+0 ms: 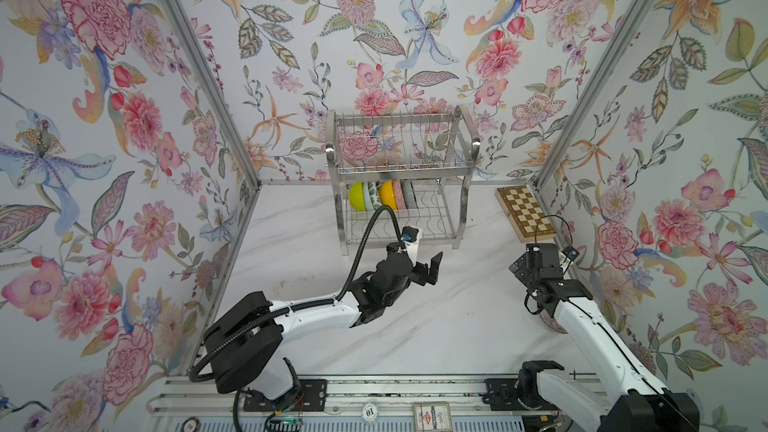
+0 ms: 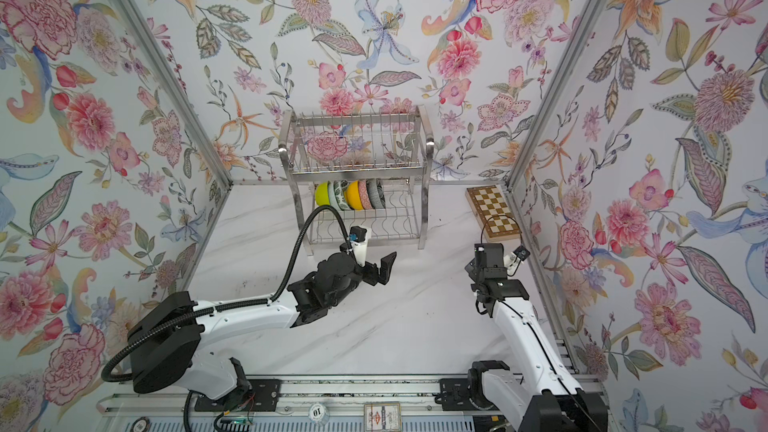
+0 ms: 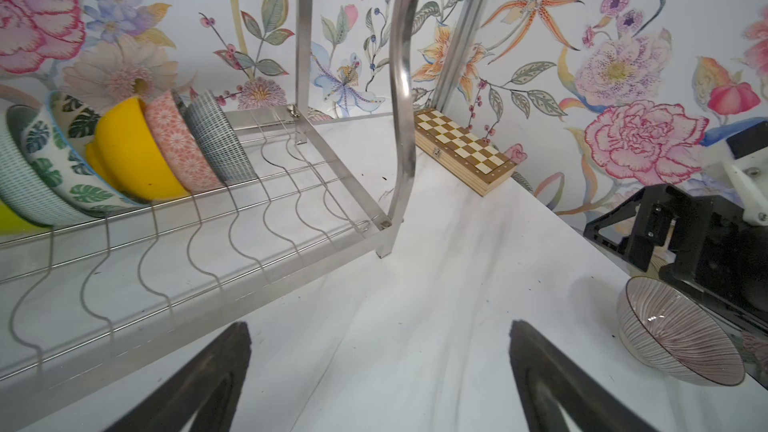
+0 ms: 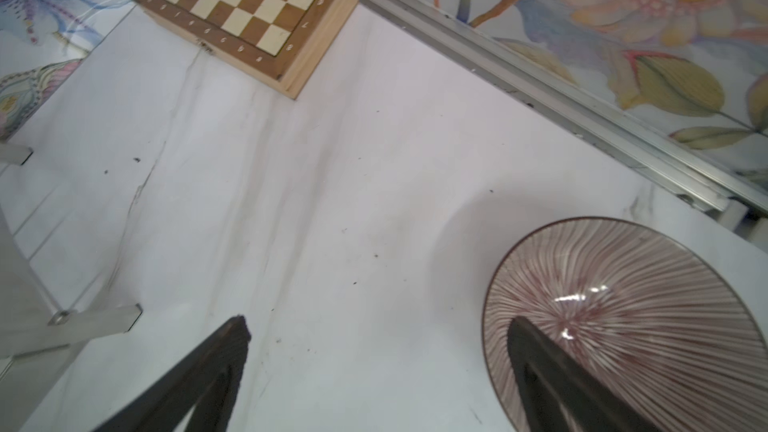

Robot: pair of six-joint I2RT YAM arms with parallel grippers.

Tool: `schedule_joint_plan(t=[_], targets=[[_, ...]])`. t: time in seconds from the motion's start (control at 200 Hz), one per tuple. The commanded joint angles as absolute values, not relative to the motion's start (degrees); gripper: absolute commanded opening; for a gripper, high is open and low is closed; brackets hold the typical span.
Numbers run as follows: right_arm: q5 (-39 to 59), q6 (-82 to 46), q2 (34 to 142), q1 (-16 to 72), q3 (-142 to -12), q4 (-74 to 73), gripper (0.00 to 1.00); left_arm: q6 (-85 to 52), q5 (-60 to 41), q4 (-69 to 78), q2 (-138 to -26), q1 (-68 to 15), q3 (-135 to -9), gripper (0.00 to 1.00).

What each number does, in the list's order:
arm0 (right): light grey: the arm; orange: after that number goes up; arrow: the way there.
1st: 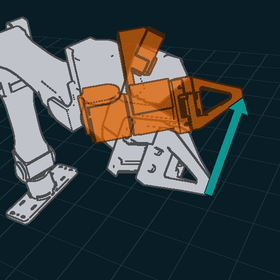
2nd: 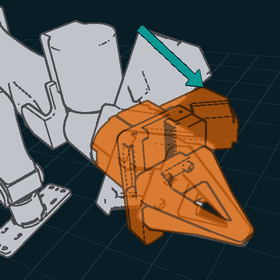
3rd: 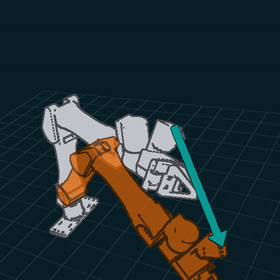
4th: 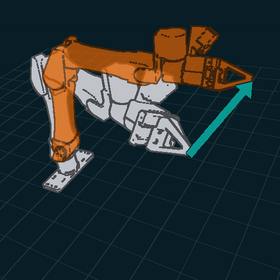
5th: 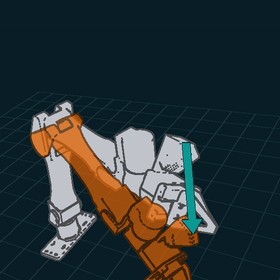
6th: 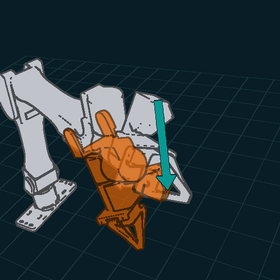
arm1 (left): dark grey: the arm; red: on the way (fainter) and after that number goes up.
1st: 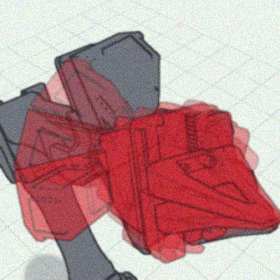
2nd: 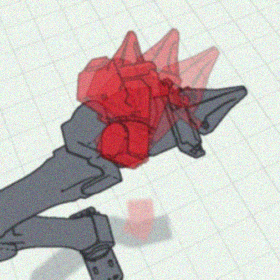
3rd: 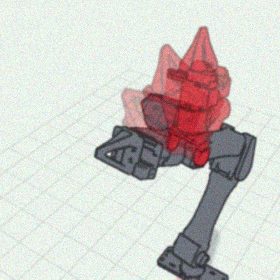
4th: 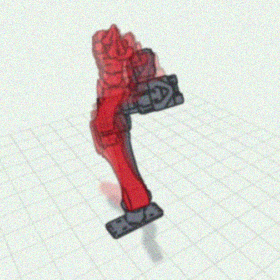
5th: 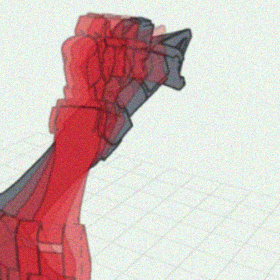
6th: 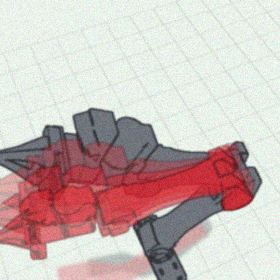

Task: Load the bowls into the dish rack
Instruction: 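Reach the right gripper to the pink-striped bowl and grasp its rim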

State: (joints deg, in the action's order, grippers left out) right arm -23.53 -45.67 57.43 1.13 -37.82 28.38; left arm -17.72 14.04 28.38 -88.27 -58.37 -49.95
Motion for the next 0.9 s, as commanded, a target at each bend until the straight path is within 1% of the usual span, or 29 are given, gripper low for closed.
schedule_joint_plan(t=[0.0,0.1,0.185,0.24,0.335,0.385,0.5,0.56,0.631,0.766,0.891], targets=[[-18.02,-43.89,57.73,-4.59,-36.08,29.3,0.98,-16.34,11.9,29.63,-91.99,-59.67,-53.67,0.99],[-15.03,-41.93,60.01,-8.28,-35.62,27.39,0.98,-16.18,11.21,28.7,-93.54,-60.22,-55.4,0.99],[-12.44,-41.17,61.72,-10.22,-34.69,24.76,0.93,-16.18,11.27,28.23,-94.1,-60.32,-55.81,0.99],[-10.53,-40.91,62.95,-11.31,-33.77,22.72,0.87,-16.34,11.4,27.89,-94.14,-60.33,-55.81,0.99],[-7.79,-40.7,65.25,-12.93,-32.46,20.3,0.71,-16.35,11.83,27.22,-93.98,-60.35,-55.64,0.99],[-7.06,-40.91,65.97,-12.97,-31.85,19.44,0.67,-16.28,12.18,26.9,-93.95,-60.37,-55.55,0.99],[-6.69,-41.62,66.84,-12.94,-30.15,18.31,0.64,-16.19,12.88,26.15,-94.0,-60.36,-55.72,0.99],[-6.59,-41.93,66.71,-12.95,-29.01,17.53,0.59,-16.25,13.04,26.05,-94.26,-60.36,-55.96,0.99],[-6.59,-42.08,66.71,-12.94,-27.95,16.64,0.49,-16.33,13.11,25.76,-94.55,-60.36,-56.32,0.99],[-6.64,-41.67,66.01,-12.58,-27.57,16.6,0.23,-15.88,13.44,25.24,-94.7,-60.36,-56.95,0.99],[-8.33,-41.17,63.53,-9.98,-29.18,18.36,0.13,-15.07,14.57,24.96,-94.07,-60.37,-56.54,0.99]])
